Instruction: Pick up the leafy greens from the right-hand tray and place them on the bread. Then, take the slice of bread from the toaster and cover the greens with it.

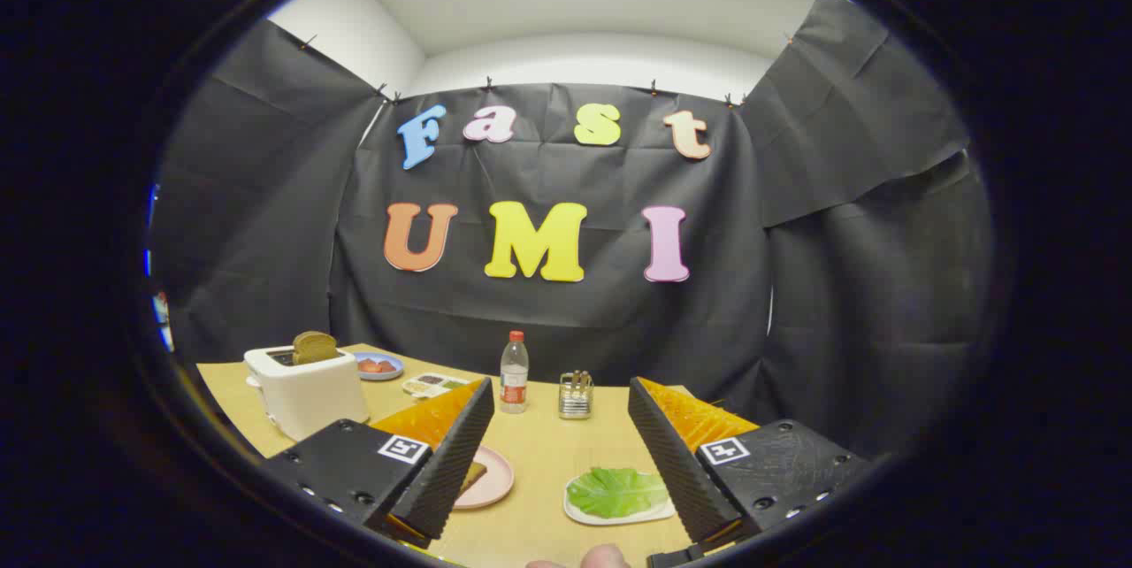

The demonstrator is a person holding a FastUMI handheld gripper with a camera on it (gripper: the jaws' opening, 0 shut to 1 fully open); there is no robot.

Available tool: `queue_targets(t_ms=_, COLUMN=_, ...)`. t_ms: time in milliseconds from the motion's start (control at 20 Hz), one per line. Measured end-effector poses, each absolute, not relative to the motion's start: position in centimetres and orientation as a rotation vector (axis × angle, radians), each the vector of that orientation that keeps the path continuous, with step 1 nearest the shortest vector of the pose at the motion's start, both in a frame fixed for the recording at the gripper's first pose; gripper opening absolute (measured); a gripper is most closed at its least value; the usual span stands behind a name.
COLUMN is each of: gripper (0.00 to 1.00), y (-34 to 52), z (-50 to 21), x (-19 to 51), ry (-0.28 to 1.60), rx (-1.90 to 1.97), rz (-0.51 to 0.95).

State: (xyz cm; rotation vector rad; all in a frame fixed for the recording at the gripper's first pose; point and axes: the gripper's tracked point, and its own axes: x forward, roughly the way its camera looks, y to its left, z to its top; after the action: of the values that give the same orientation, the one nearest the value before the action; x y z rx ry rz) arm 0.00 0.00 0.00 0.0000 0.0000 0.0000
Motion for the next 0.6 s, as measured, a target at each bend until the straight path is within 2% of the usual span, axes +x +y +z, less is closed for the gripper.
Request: queue_targets(t_ms=600, gripper=0.95, y=-0.76, z=0.88, x=-0.09, ry=-0.017, rx=0.017, rz=-0.037)
